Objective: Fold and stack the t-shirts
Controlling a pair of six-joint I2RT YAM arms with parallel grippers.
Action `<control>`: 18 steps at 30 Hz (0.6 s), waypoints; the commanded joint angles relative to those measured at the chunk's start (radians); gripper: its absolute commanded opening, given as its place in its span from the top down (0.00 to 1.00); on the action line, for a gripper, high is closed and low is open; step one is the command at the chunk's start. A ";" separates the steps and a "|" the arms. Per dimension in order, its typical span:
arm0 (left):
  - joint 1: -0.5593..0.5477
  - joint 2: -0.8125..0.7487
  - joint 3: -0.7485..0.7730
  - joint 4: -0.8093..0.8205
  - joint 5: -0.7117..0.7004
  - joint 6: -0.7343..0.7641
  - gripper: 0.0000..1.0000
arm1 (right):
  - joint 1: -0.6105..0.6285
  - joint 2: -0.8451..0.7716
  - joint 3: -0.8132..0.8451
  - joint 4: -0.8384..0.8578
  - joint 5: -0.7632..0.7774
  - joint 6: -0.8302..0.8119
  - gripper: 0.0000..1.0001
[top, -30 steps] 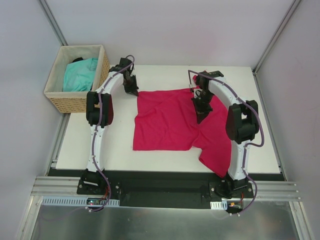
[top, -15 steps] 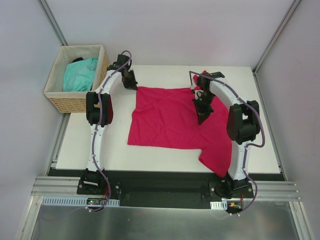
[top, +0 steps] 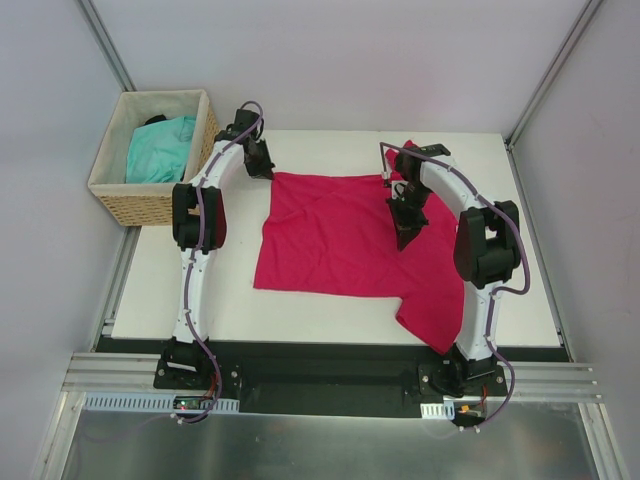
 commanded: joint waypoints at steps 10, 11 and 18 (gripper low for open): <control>0.034 -0.039 -0.027 0.048 -0.081 -0.037 1.00 | -0.012 -0.066 0.015 -0.049 0.012 -0.009 0.99; 0.034 -0.039 -0.026 0.049 -0.081 -0.038 1.00 | -0.012 -0.066 0.013 -0.049 0.014 -0.008 0.99; 0.034 -0.024 -0.018 0.066 -0.044 -0.053 1.00 | -0.014 -0.069 0.007 -0.050 0.011 -0.004 0.99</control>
